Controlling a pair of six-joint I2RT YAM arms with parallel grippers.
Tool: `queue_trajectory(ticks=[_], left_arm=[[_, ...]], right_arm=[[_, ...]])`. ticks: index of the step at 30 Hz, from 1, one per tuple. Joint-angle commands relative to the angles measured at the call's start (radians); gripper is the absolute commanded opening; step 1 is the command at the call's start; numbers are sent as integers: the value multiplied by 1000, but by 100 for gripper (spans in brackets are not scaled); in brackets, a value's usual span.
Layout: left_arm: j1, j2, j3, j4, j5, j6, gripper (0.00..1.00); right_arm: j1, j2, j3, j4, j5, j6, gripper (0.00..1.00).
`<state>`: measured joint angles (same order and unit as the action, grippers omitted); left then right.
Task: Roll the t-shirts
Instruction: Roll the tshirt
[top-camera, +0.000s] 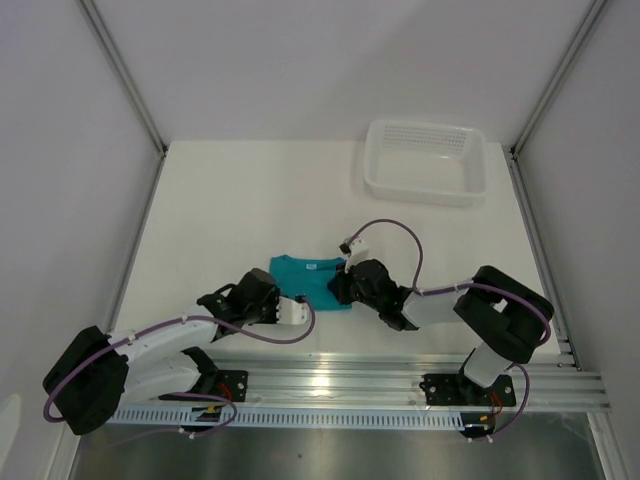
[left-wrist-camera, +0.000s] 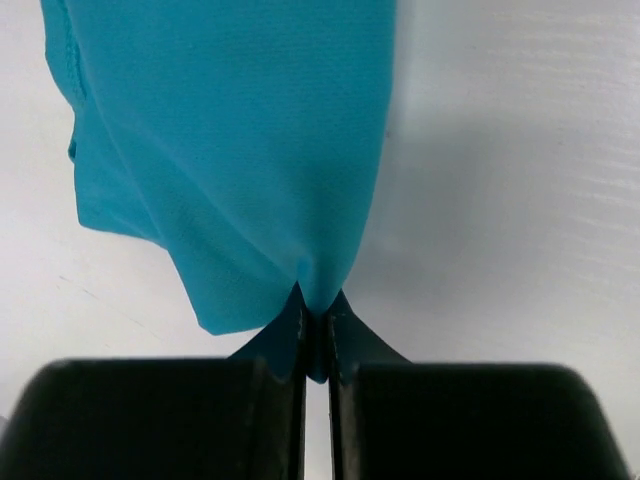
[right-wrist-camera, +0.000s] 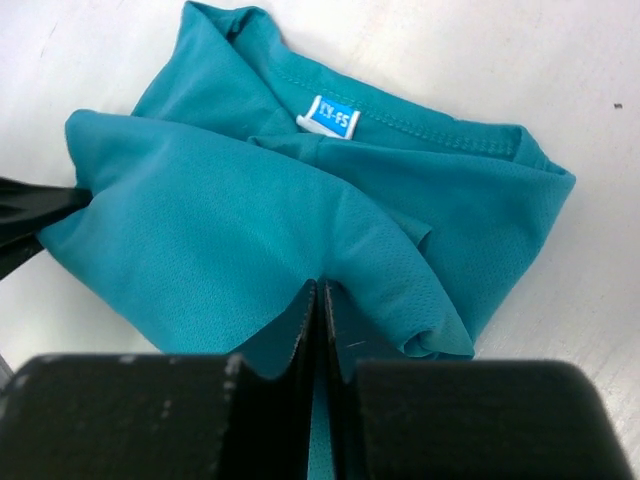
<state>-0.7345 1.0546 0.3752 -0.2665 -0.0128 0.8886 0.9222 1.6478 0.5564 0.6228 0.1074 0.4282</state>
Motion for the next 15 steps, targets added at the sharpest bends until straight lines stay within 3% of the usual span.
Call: queue_trajectory(ticks=[1,5,8,11,15], left_arm=[[-6,-8,-4,-14,-26,-2,1],[-2,-88,37,-92,54,-16,1],[-2,-152,56,-148,94,-16,1],[4,-172,70,-177,115,-22,1],[17,-174,74,-177,132,-23,1]], right_arm=[[17,-69,40,-58,-28,-124,11],[18,-180,27,-119,-95,-270,29],[17,-281,5,-196,-161,-418,52],[18,-390,-18,-262,-208,-570,59],[29,-505,-84,-313,-313,-820,61]])
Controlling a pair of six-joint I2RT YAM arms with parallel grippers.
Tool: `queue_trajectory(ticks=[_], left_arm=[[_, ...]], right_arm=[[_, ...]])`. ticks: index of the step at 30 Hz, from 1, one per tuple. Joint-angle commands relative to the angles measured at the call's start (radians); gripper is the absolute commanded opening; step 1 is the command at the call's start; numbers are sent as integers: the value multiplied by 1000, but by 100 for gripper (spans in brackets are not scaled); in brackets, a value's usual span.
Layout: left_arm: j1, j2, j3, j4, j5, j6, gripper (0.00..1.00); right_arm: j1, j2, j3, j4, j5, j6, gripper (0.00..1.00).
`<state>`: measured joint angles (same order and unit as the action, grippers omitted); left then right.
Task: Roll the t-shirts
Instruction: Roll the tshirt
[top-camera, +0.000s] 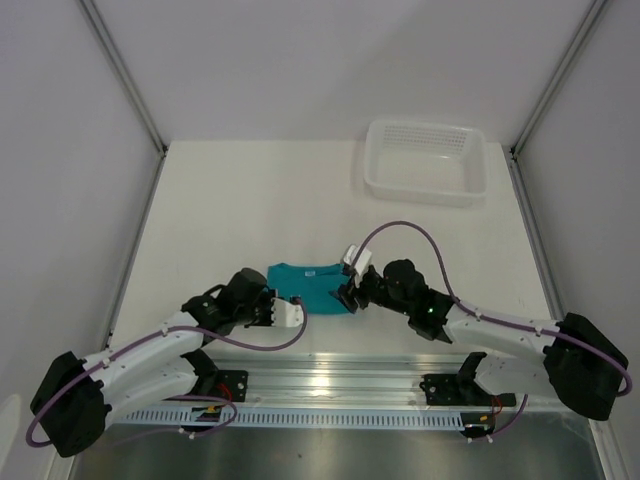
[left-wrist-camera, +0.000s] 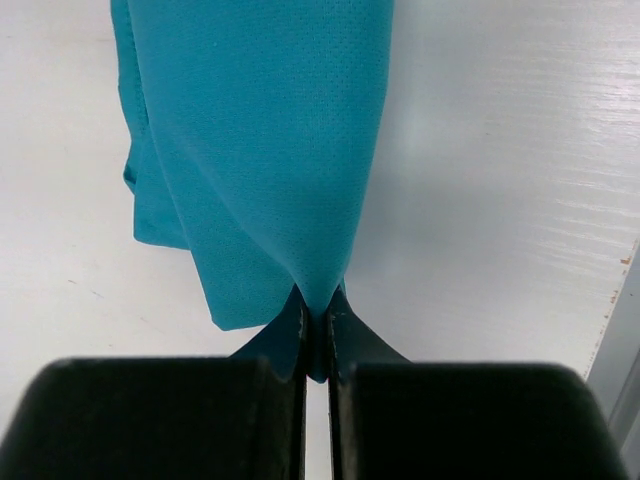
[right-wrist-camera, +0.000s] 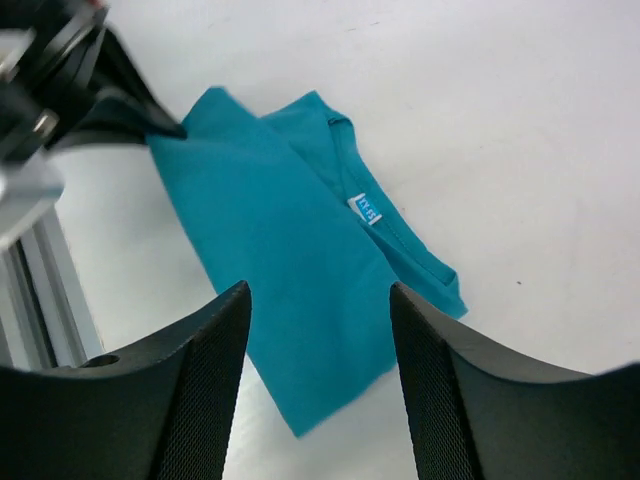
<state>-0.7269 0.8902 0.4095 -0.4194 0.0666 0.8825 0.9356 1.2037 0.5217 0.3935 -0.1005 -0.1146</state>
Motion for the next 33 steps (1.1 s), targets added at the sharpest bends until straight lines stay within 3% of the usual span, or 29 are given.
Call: queue_trajectory(ticks=[1,4,10,16,20,33], left_arm=[[18,-8,41,-27,59,-17,1],[35,-2,54,-41,78,-17,1],[46,4,63,-51,96,-25,1],[47,16,65,-62,98,-24,1],[47,12,66,-68,95,-19,2],[47,12,61,-76,98,-19,2]], right_arm=[[26,-90,-61,-97,-116,-331,61],[98,-122,-98,-169,-136,-549,62],[216,-23,-91,-168,30,-671,64],[259,98,-68,-55,180,-678,65],[259,171,-25,-71,235,-675,65],[232,273,-8,-27,252,-655,64]])
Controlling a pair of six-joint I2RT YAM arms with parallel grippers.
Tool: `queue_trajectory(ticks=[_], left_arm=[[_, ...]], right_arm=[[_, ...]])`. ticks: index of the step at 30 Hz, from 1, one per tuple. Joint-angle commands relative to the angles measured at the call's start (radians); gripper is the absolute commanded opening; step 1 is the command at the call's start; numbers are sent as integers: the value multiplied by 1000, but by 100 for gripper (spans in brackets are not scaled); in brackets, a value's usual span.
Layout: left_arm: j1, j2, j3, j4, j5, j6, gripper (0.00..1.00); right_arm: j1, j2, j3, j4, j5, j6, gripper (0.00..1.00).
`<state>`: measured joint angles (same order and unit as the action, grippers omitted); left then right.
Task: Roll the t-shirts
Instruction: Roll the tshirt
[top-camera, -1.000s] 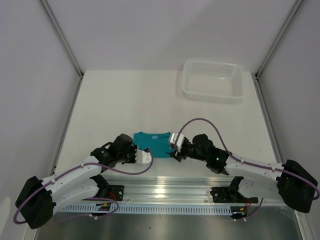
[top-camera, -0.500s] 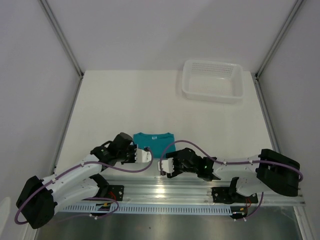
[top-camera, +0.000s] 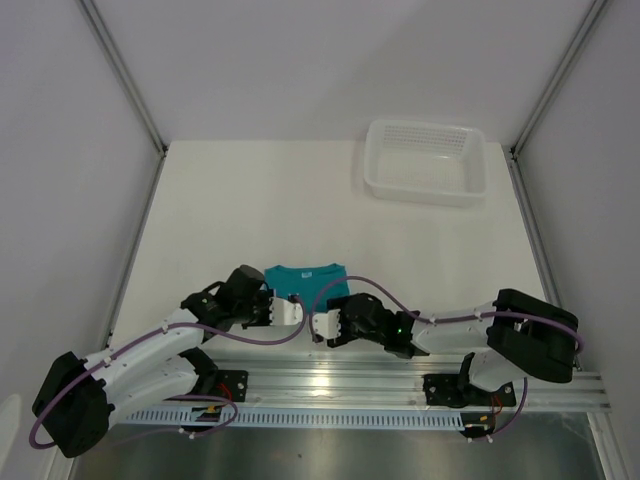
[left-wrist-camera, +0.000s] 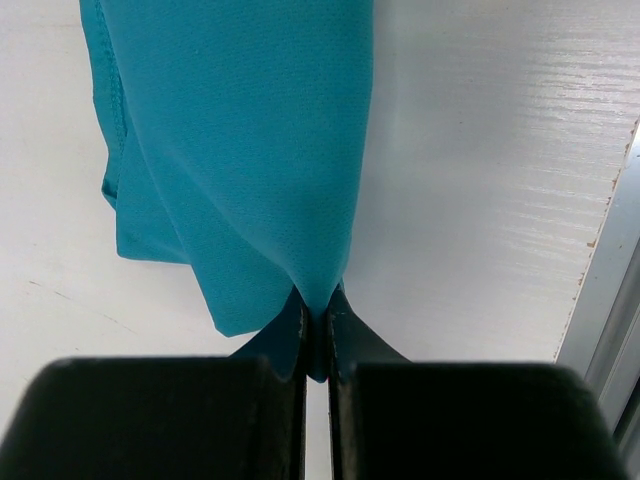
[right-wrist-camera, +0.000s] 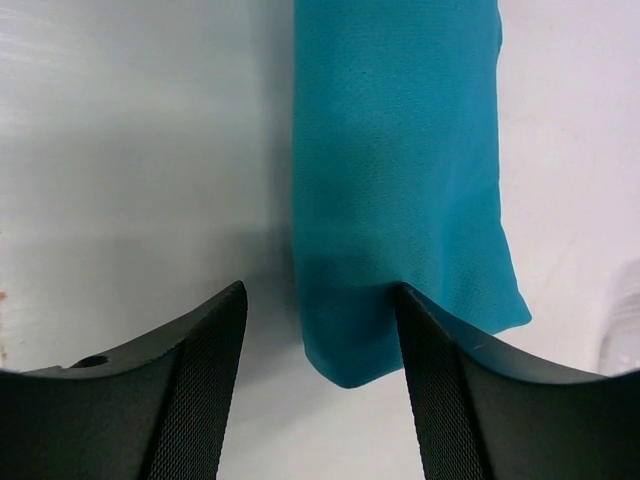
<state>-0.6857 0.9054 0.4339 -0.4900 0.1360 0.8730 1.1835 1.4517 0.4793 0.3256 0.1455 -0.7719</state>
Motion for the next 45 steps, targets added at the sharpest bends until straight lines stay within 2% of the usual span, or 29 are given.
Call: queue_trajectory(ticks=[1,3,6,7,8,10,16,18,25,29,34,40,43,45], left_arm=[[6,-3,39,-5,30,-11,2],[6,-5,39,-5,37,-15,2],[6,0,49,-18,48,-23,2],[6,7,49,-24,53,-28,2],[6,7,51,-31,56,-29,3],[6,9,55,-54,66,-32,5],[11,-11,69,-149,112,-45,9],[21,-23,81,-186,154,-51,9],[58,-89,114,-346,254,-31,13],[60,-96,149,-452,330,7,17],[93,-13,195,-484,391,30,17],[259,160,285,-502,442,76,18],[293,246,336,-509,451,61,19],[327,323,370,-515,468,43,16]], right_arm=[[-21,32,36,46,2,3,64],[-36,42,38,38,-17,5,61],[-48,27,51,-3,-49,28,43],[-48,24,53,-19,-55,40,29],[-48,18,54,-28,-67,39,24],[-45,4,56,-60,-105,37,18],[-42,-30,88,-180,-188,75,11],[-42,-54,104,-254,-233,80,3],[-54,-168,159,-514,-469,114,0],[-87,-166,225,-628,-618,140,0],[-200,-103,292,-678,-782,141,0],[-306,8,390,-717,-918,155,0],[-344,74,435,-731,-990,172,0],[-366,126,469,-752,-1014,181,6]])
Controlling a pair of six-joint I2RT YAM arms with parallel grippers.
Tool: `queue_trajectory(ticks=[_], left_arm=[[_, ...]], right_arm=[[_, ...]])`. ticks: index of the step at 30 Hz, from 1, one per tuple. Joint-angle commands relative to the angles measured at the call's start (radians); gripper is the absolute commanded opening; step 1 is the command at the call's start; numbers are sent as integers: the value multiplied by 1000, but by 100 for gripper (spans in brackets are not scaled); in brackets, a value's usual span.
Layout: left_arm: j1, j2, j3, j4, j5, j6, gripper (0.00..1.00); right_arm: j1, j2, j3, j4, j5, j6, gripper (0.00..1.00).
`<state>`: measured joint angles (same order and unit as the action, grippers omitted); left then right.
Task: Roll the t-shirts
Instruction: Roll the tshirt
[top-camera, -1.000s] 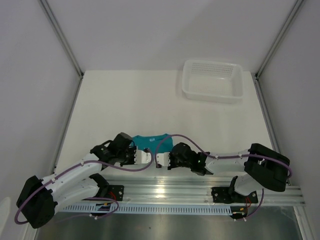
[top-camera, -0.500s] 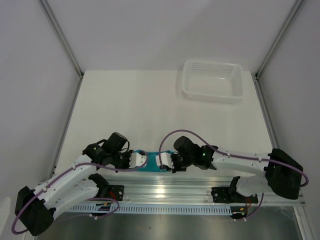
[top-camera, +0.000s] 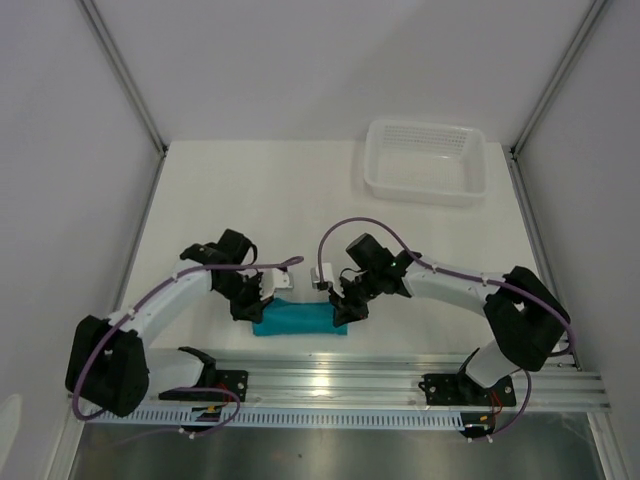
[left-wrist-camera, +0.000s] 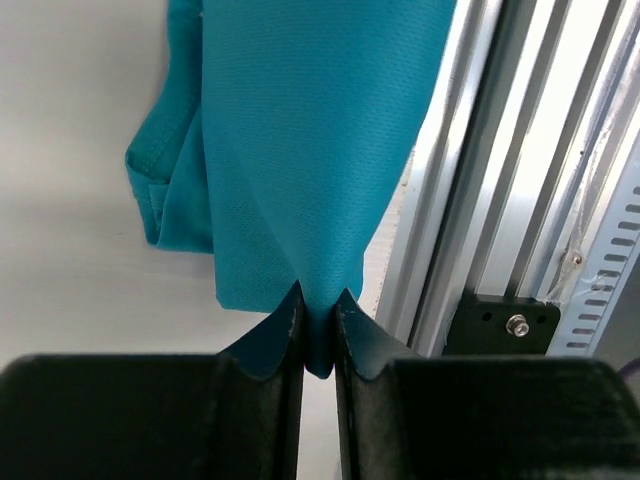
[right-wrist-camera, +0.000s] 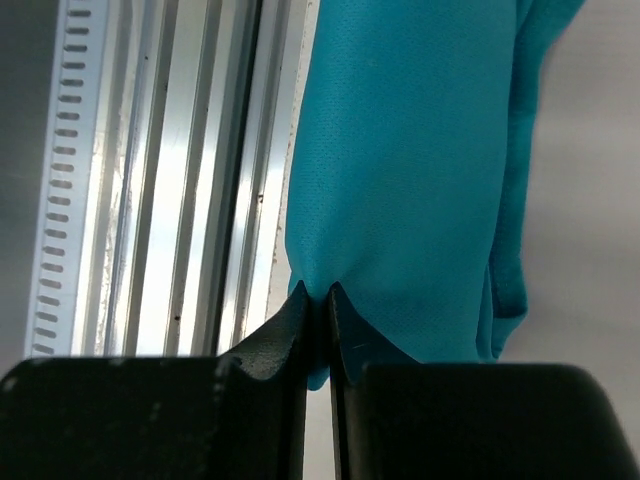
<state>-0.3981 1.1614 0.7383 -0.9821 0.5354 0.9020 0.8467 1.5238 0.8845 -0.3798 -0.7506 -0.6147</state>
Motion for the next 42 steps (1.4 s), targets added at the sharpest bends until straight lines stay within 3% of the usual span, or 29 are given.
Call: queue_trajectory(ticks=[1,4,5,7,8,14,18,19,27,29,31,34,35,39,42], left_arm=[[63,90,81,-30,80,8,16],[91,156,105,-27,103,-14,6],[96,173,108,-17,107,-18,1],[105,184,107,-9,115,-17,1],[107,191,118,-15,126,-12,1],[128,245,138,-15,135,-6,1],[150,261,142,-10,135,1,1],[156,259,138,-10,136,12,1],[162,250,127,-6,130,11,1],[162,248,125,-1,126,5,1],[162,245,124,2,123,5,1],[162,242,125,2,114,2,1],[162,238,124,3,110,0,1],[162,219,118,10,104,-9,1],[162,208,116,8,95,-9,1]], right_arm=[[-43,68,70,-56,-122,23,9],[-49,81,65,-22,-63,72,26],[-49,73,57,10,-44,104,40],[-49,43,28,36,-44,118,49],[-49,30,18,73,-38,133,61],[-51,-75,-65,200,85,226,75],[-44,-151,-133,295,180,269,77],[-38,-171,-157,326,257,276,99],[51,-342,-119,303,848,271,100],[69,-375,-119,353,1021,241,99],[65,-421,-119,430,1100,213,99],[-7,-481,-124,482,1055,188,99],[-33,-493,-127,486,972,205,99],[-104,-484,-64,394,835,241,99],[-92,-452,-27,352,883,236,99]])
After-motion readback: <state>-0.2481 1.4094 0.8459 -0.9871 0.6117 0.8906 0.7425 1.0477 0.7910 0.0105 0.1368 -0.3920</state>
